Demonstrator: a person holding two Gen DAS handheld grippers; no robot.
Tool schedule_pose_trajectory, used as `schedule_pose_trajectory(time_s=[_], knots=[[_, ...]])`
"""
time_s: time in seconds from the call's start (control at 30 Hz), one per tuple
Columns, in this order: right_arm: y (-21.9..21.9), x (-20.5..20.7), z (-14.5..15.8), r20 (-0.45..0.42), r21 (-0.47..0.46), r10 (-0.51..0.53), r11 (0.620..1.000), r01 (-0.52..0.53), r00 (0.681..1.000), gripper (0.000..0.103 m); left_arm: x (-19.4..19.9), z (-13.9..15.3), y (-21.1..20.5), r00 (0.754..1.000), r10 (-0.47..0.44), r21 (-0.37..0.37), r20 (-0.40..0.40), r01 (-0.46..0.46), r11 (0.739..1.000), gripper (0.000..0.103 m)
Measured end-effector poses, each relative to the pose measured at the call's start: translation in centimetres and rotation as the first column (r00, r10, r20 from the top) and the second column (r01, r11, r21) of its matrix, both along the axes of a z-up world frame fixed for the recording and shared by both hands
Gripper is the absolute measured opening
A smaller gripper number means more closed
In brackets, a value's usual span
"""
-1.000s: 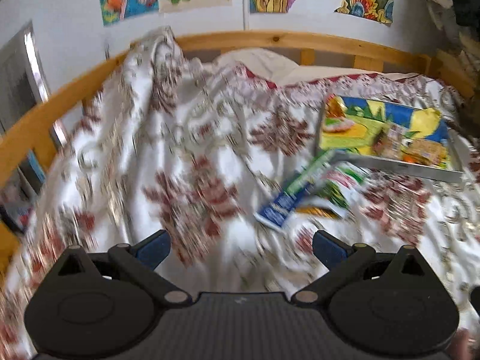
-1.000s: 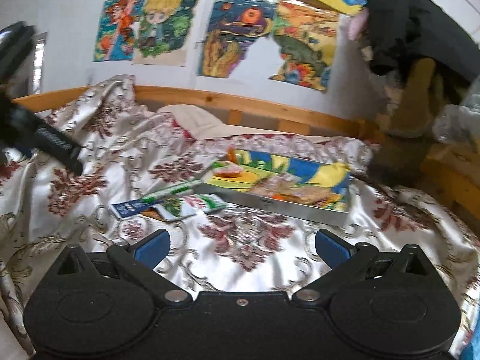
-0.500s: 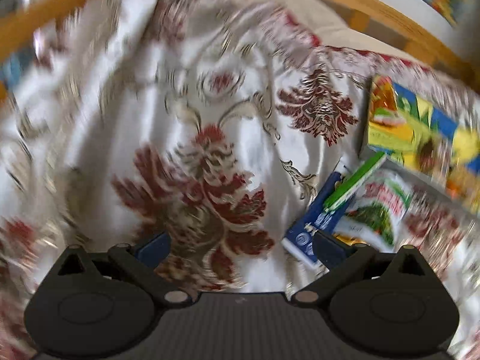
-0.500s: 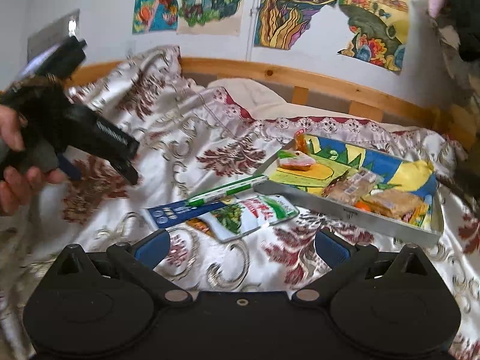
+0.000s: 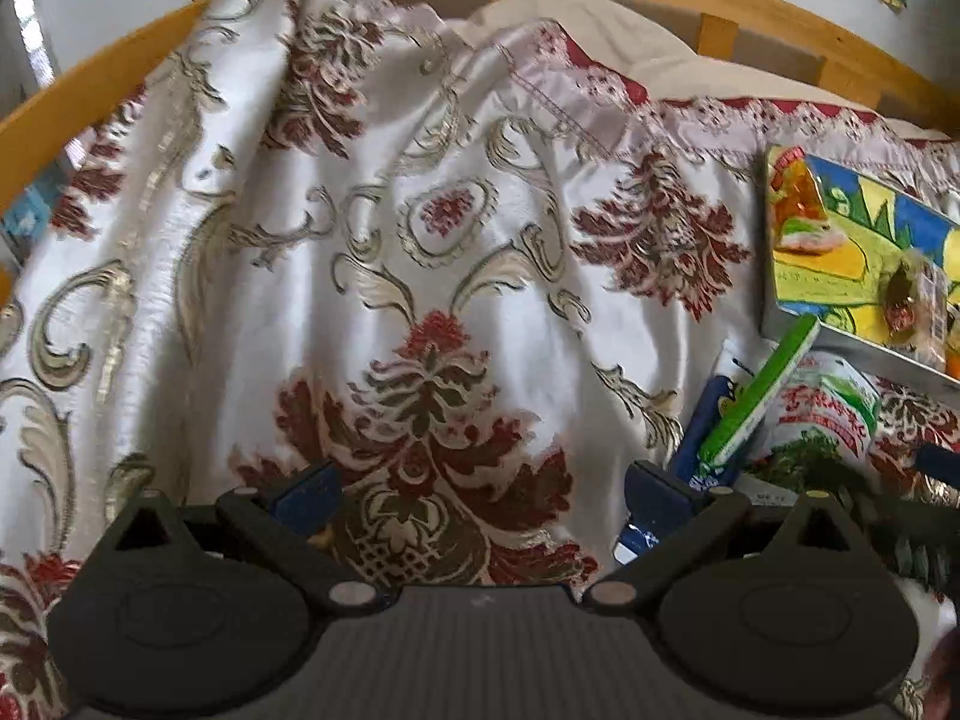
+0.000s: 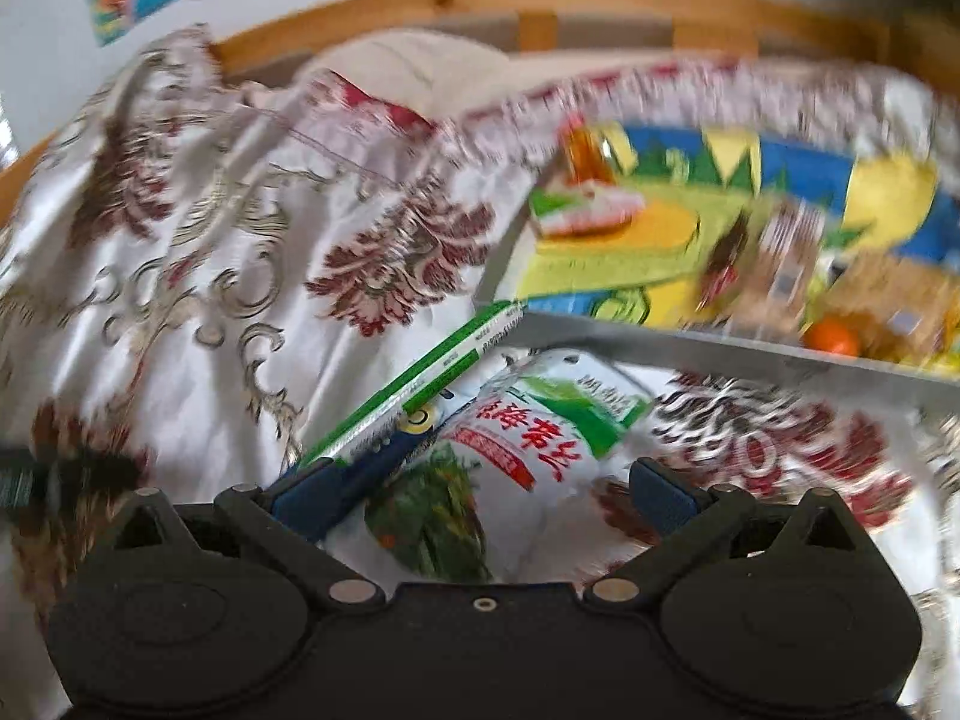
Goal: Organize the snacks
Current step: 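Lower the left tool to the blue stick pack while the right tool lowers to the white pouch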
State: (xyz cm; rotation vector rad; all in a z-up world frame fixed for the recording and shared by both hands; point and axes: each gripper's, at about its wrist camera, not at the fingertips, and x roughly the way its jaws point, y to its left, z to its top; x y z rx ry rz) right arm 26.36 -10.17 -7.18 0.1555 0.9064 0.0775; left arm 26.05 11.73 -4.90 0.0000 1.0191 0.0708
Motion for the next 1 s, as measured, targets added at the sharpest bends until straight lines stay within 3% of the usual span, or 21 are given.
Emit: schedule_pose_trajectory(time_s=[0.1, 0.2, 0.33, 0.5, 0.53, 0.57, 0.73, 1.0], knots=[[0.3, 2.3, -1.2, -0.104, 0.023, -0.030, 0.999, 0.033, 0.994, 0.100, 0.3, -0.5, 0.2, 1.000, -0.004, -0.039, -0.023, 0.004, 0.999, 0.103], [0.7, 3.4, -2.1, -0.158, -0.018, -0.036, 0.999, 0.033, 0.987, 0.095, 0.4, -1.1, 0.3, 0.999, -0.007, -0.057, -0.034, 0.005, 0.998, 0.103], [0.5, 2.7, -2.4, -0.137, -0.032, -0.009, 0.999, 0.005, 0.991, 0.088, 0.5, -2.0, 0.0, 0.997, -0.024, -0.079, -0.067, 0.019, 0.997, 0.103], [-0.6, 1.4, -2.1, -0.092, -0.014, 0.055, 0.998, -0.057, 0.994, 0.078, 0.2, -2.1, -1.1, 0.994, -0.091, -0.069, -0.055, 0.087, 0.994, 0.102], [-1.0, 1.1, -1.9, -0.089, -0.002, 0.069, 0.998, -0.070, 0.994, 0.069, 0.0, -2.1, -1.4, 0.992, -0.114, -0.072, -0.045, 0.110, 0.991, 0.102], [-1.4, 0.8, -1.8, -0.081, 0.009, 0.080, 0.997, -0.080, 0.993, 0.066, -0.1, -2.1, -1.7, 0.990, -0.137, -0.074, -0.036, 0.134, 0.988, 0.102], [-3.7, -1.3, -0.9, -0.041, 0.051, 0.128, 0.991, -0.126, 0.991, 0.063, -0.2, -2.6, -3.5, 0.973, -0.230, -0.084, -0.015, 0.228, 0.970, 0.102], [-6.2, -5.6, -0.5, -0.015, 0.066, 0.178, 0.982, -0.176, 0.984, 0.063, 0.1, -3.5, -5.2, 0.966, -0.260, 0.017, 0.002, 0.260, 0.966, 0.098]])
